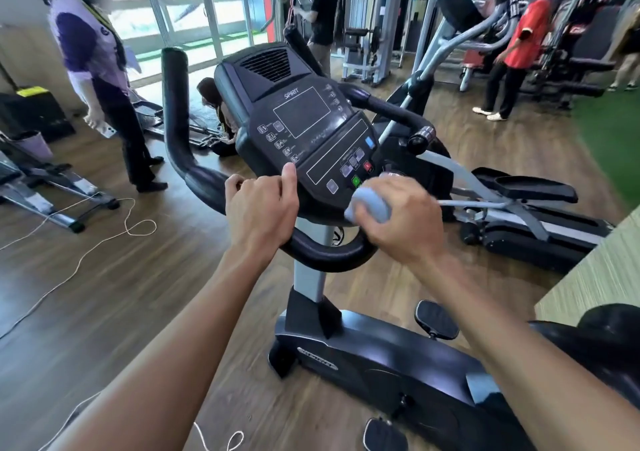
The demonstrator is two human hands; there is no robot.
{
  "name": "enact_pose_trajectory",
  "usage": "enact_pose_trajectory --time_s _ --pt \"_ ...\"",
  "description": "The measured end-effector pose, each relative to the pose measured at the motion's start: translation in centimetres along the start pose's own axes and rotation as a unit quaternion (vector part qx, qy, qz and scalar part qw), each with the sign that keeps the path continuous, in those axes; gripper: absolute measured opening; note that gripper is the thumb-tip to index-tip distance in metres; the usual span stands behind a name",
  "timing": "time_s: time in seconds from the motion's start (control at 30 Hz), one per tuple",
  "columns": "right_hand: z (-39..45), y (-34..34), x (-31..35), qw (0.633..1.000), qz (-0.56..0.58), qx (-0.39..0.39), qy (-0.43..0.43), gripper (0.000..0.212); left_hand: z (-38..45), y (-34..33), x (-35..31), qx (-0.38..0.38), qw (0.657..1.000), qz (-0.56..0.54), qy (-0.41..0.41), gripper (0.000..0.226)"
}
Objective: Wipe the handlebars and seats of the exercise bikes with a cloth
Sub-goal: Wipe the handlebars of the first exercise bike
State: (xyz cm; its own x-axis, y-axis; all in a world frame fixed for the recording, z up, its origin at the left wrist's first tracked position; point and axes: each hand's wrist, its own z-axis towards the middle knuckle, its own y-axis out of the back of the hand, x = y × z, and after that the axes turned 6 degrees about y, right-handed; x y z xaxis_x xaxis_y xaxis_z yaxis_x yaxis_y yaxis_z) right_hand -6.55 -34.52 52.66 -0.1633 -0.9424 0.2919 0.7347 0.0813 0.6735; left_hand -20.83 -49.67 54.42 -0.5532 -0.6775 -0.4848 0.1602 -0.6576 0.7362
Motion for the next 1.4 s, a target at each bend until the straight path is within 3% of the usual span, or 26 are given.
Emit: enact_pose_trajectory --time_s 0.13,0.33,0.43,0.57,0.63,0.73,0.83,0.97,1.07,1.17,1.27,1.33,1.4 --pt "-1.3 0.6 0.1 0.995 0.028 0.037 0.089 0.031 0.1 -0.3 0.2 -0.001 1.000 -0.012 0.007 0.078" --pt "4.8 0.0 -3.5 0.999 -0.028 0.007 -0.036 0.048 0.1 0.4 1.4 -0.005 0.995 -0.098 -0.021 0.066" --pt "2.2 0.6 -1.4 0.999 0.005 0.019 0.026 0.038 0.1 1.5 3.0 -0.076 0.989 -0.126 -0.024 0.051" --pt "-1.0 1.4 1.9 0.989 0.132 0.032 0.059 0.028 0.5 2.3 5.0 -0.154 0.979 -0.125 0.044 0.035" --pt "-2.3 0.7 3.7 0.994 0.091 0.024 0.064 0.032 1.2 2.7 5.7 -0.159 0.970 -0.153 0.100 0.034" --pt "-3.2 -0.8 5.5 0.993 -0.003 -0.004 0.114 0.030 2.2 2.9 6.0 -0.102 0.952 -0.215 0.190 0.050" --pt "-2.5 -2.3 6.7 0.985 -0.047 -0.009 0.168 0.028 2.7 2.5 6.2 -0.067 0.954 -0.210 0.205 0.051" --pt "-1.8 -3.7 8.6 0.978 -0.052 0.011 0.200 0.035 2.8 2.6 6.4 -0.071 0.946 -0.224 0.223 0.050" --pt "-0.8 -4.7 10.4 0.970 -0.117 0.015 0.213 0.037 2.8 2.8 6.4 -0.079 0.940 -0.238 0.232 0.049" --pt "0.4 -5.5 12.6 0.969 -0.146 0.056 0.191 0.040 2.8 3.1 6.0 -0.073 0.940 -0.236 0.237 0.048" --pt "0.7 -4.2 12.7 0.976 -0.061 0.152 0.145 0.069 2.7 3.7 5.8 -0.066 0.938 -0.235 0.247 0.047" --pt "1.6 -2.0 11.2 0.948 0.013 0.271 0.167 0.077 2.6 4.1 5.7 -0.057 0.936 -0.241 0.250 0.046" --pt "3.0 -0.5 9.4 0.913 0.007 0.326 0.247 0.072 2.6 4.4 5.8 -0.049 0.937 -0.239 0.250 0.046"
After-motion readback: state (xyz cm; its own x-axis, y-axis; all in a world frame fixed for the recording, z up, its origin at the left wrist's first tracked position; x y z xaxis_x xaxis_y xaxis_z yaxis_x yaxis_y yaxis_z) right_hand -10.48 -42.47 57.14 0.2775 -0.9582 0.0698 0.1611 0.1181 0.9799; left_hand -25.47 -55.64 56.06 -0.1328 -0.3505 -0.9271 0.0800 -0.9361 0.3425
